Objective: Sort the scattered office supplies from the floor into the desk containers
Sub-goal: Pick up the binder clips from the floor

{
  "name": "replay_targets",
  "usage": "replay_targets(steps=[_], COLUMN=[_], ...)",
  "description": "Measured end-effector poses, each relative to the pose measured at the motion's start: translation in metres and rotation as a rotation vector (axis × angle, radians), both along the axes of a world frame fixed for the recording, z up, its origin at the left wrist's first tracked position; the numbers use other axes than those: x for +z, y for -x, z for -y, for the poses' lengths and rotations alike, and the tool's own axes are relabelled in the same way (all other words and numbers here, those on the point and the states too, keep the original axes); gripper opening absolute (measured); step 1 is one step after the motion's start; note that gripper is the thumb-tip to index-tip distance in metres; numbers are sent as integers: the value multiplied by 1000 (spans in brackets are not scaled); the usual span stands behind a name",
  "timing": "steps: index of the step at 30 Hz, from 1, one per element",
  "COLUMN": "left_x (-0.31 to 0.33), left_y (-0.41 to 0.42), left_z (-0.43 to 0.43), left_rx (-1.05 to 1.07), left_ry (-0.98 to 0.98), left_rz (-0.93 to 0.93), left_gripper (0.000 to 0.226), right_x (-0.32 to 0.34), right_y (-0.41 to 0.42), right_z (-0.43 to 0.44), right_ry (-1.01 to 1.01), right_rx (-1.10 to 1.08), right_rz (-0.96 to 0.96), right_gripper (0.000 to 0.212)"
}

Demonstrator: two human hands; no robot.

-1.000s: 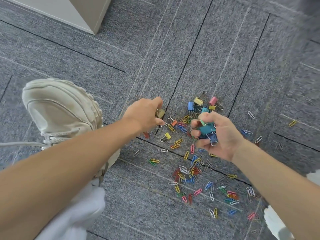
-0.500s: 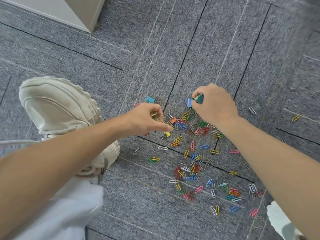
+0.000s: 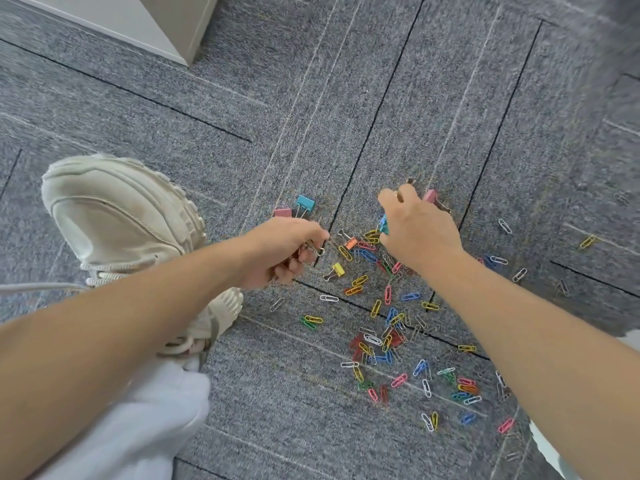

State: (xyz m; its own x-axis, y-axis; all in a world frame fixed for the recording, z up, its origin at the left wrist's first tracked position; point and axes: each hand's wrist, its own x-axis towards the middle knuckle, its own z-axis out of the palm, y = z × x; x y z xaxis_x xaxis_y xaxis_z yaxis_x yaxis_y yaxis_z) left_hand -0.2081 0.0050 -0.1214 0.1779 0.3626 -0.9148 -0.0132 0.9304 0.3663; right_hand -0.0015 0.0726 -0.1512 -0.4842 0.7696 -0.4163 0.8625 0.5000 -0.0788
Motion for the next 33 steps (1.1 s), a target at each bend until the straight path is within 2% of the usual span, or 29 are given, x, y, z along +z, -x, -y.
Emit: replay_targets(steps=[2, 5, 7, 10, 13, 17, 19, 21, 23, 26, 29, 33], left_x=[1, 0, -1, -1, -3, -7, -6, -4, -4, -5, -5, -7], left_y=[2, 3, 2, -2, -4, -4, -5, -5, -4, -1, 0, 1], left_z=[0, -1, -2, -5, -5, -4, -5, -6, -7, -6, -5, -3], left_rx=[69, 238, 268, 254, 239, 205, 108, 19, 13, 38, 27, 27], left_ry=[49, 110, 107, 73, 28, -40, -90, -123, -109, -85, -86, -100], left_rz=[71, 238, 284, 319, 330, 241, 125, 6, -56, -86, -80, -83], left_gripper=[19, 26, 27, 23, 16, 12, 21, 34, 43, 47, 46, 42], right_x=[-1, -2, 1, 6, 8, 14, 14, 16, 21, 30, 32, 30], right_y=[-7, -19, -24, -32, -38, -35, -33, -26, -18, -10, -10, -14], right_z=[-1, 1, 2, 1, 2, -4, -7, -11, -14, -19, -18, -19], right_ry=[33, 28, 72, 299, 526, 912, 947, 840, 842, 1003, 1074, 959], right_rx=[-49, -169, -322, -655, -911, -1257, -1226, -1092, -1072, -1171, -1193, -1168], right_rz=[-81, -336, -489, -678, -841, -1101, -1094, -990, -993, -1089, -1116, -1018], right_gripper=[24, 11, 15, 14, 22, 13, 10, 12, 19, 28, 35, 36])
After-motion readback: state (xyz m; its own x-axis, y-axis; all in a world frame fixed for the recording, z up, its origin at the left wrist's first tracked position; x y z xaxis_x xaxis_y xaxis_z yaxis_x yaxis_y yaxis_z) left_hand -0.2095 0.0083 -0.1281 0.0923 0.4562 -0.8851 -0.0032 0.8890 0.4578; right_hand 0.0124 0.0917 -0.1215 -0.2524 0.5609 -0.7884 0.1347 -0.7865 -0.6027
